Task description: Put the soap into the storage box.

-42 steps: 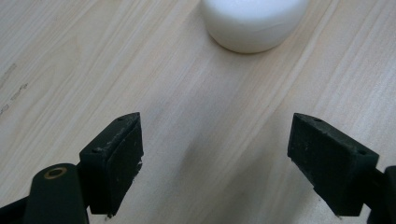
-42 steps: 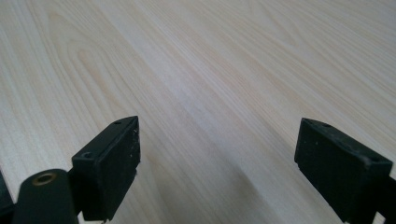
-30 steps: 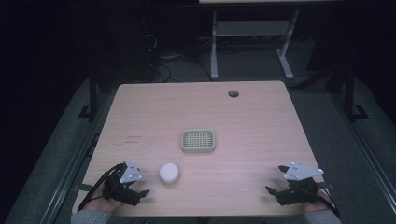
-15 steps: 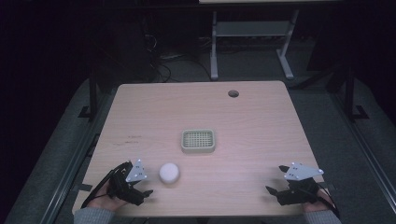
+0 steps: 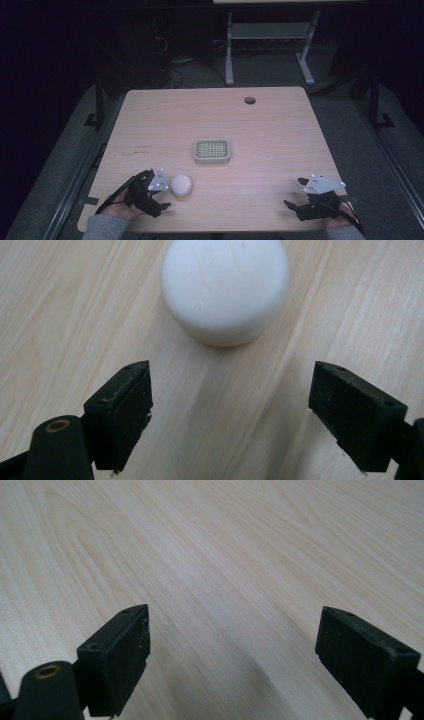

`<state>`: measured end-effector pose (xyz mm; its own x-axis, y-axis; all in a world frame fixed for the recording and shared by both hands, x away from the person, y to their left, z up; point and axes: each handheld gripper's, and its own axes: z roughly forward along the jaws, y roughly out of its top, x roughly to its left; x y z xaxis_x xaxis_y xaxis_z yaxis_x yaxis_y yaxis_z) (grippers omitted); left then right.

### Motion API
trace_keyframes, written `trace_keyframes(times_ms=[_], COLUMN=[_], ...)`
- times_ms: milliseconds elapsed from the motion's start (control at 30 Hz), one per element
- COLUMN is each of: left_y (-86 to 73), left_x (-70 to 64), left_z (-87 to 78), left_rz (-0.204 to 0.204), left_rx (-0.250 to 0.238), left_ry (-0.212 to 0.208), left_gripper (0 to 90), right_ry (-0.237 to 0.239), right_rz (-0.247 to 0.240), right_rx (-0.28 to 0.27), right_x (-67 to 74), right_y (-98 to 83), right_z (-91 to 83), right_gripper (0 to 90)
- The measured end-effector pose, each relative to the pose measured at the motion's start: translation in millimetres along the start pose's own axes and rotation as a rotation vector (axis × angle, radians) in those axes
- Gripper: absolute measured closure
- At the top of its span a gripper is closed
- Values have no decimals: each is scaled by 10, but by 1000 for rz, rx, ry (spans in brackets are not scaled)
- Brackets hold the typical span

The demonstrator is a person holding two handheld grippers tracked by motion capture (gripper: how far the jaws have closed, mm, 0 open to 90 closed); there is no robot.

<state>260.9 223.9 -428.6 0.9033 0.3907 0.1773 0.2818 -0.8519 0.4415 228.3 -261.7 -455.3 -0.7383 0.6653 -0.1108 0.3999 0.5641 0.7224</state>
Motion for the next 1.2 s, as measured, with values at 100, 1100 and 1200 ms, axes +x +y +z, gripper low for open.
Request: trace_keyframes(times_ms=[100,1100,1200], left_y=[50,381,396], left_x=[6,68,76], left_z=[-2,62,70], left_rz=[12,119,121], left_rx=[5,71,74], left_ry=[-2,-45,-51], left_gripper=[173,180,179], right_ry=[-1,7,7], right_rz=[2,-7,-4], right_rx=[0,-6,-7], right_x=[-1,6,6], right_y=[1,8,7], right_z=[-3,-10,-7], right_gripper=[138,138,138])
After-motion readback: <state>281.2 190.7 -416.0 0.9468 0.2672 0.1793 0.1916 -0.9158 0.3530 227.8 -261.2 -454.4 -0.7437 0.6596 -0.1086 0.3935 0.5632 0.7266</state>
